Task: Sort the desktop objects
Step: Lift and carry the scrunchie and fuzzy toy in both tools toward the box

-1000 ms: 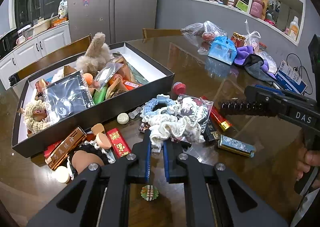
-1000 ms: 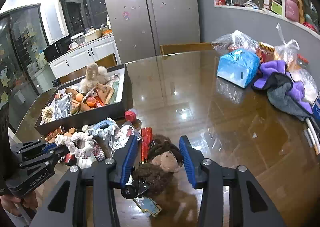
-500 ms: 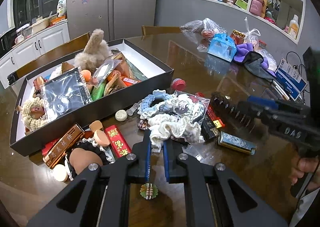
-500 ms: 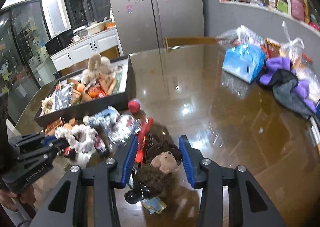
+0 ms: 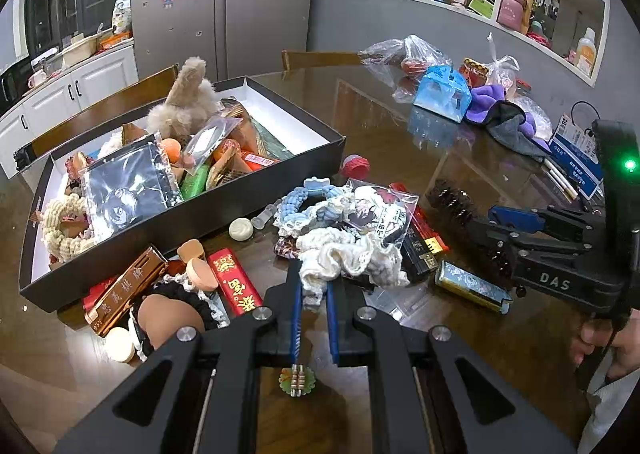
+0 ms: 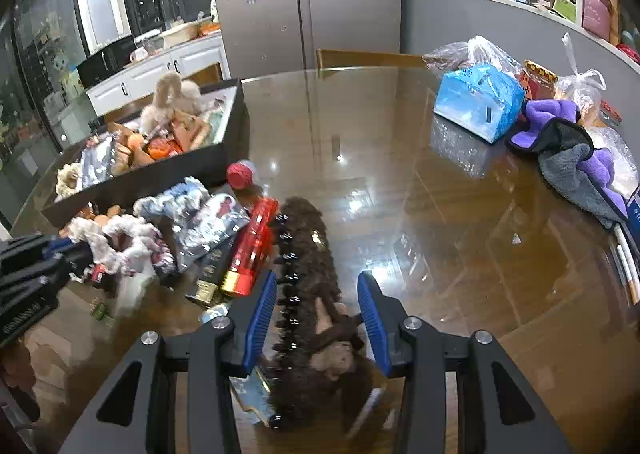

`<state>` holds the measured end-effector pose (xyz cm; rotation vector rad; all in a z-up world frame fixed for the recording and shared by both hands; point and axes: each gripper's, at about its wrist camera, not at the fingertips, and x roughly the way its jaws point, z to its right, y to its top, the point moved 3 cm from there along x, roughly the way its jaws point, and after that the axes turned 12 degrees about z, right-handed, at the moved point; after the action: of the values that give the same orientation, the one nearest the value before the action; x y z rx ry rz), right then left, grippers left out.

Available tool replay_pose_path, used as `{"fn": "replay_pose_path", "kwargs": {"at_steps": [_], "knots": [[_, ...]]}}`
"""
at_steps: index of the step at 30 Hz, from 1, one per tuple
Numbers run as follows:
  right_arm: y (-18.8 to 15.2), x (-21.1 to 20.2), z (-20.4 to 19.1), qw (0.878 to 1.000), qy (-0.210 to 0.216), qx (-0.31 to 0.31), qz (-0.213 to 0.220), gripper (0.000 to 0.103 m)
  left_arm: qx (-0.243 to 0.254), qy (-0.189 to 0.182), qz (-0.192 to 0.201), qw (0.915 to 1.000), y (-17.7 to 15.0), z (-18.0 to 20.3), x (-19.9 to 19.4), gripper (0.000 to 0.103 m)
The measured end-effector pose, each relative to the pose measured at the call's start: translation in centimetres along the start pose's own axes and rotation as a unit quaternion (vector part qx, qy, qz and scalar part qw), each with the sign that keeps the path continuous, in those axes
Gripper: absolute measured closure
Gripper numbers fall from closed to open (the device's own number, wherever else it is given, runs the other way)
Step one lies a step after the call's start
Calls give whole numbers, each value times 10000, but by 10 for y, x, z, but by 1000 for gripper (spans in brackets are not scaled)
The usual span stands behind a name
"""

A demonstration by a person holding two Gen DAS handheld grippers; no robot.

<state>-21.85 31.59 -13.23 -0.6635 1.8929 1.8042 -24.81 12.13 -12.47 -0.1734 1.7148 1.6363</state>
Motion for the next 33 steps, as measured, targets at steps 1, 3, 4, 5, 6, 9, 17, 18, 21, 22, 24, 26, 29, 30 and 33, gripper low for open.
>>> {"fn": "replay_pose_path", "kwargs": {"at_steps": [1,3,4,5,6,9,17,18,21,22,24,26,29,30,33], "knots": [[-1,1,0,10000,-10,-7,-21,59,15,0,-5,10000,0,0,0,92],[-3,4,0,9999,-94,-79,-71,58,17,10,-19,10000,-1,0,1,92],[-3,6,-1,9998,-123,-133,-109,57,10,11,-28,10000,-1,0,1,92],[-5,8,-2,9996,-145,-168,-148,56,3,8,-33,10000,-1,-1,1,92],[-7,10,-3,9994,-172,-215,-191,56,8,14,-24,10000,-1,-1,1,92],[-11,13,-4,9989,-270,-306,-249,52,-7,11,-11,10000,-1,-2,1,92],[-13,11,-2,9991,-309,-242,-183,66,-49,-9,10,10000,0,-4,0,92],[-12,10,-3,9990,-320,-248,-188,66,-54,-8,13,10000,0,-4,-1,92],[-12,10,-6,9992,-259,-229,-203,66,-70,-4,46,10000,1,-5,-3,92],[-12,9,-7,9993,-239,-208,-197,66,-77,-6,54,10000,2,-5,-4,92],[-9,6,-6,9996,-229,-129,-142,66,-96,-2,80,9999,3,-5,-6,92],[-6,3,-6,9997,-214,-98,-94,66,-107,20,107,9999,4,-6,-7,92],[2,-3,-9,9999,-140,-51,-3,66,-162,59,160,9997,6,-9,-11,92],[6,-4,-11,9999,-123,-59,31,66,-182,83,184,9996,7,-10,-13,92],[13,-5,-19,9999,-33,-91,68,66,-191,312,265,9990,10,-16,-18,92]]}}
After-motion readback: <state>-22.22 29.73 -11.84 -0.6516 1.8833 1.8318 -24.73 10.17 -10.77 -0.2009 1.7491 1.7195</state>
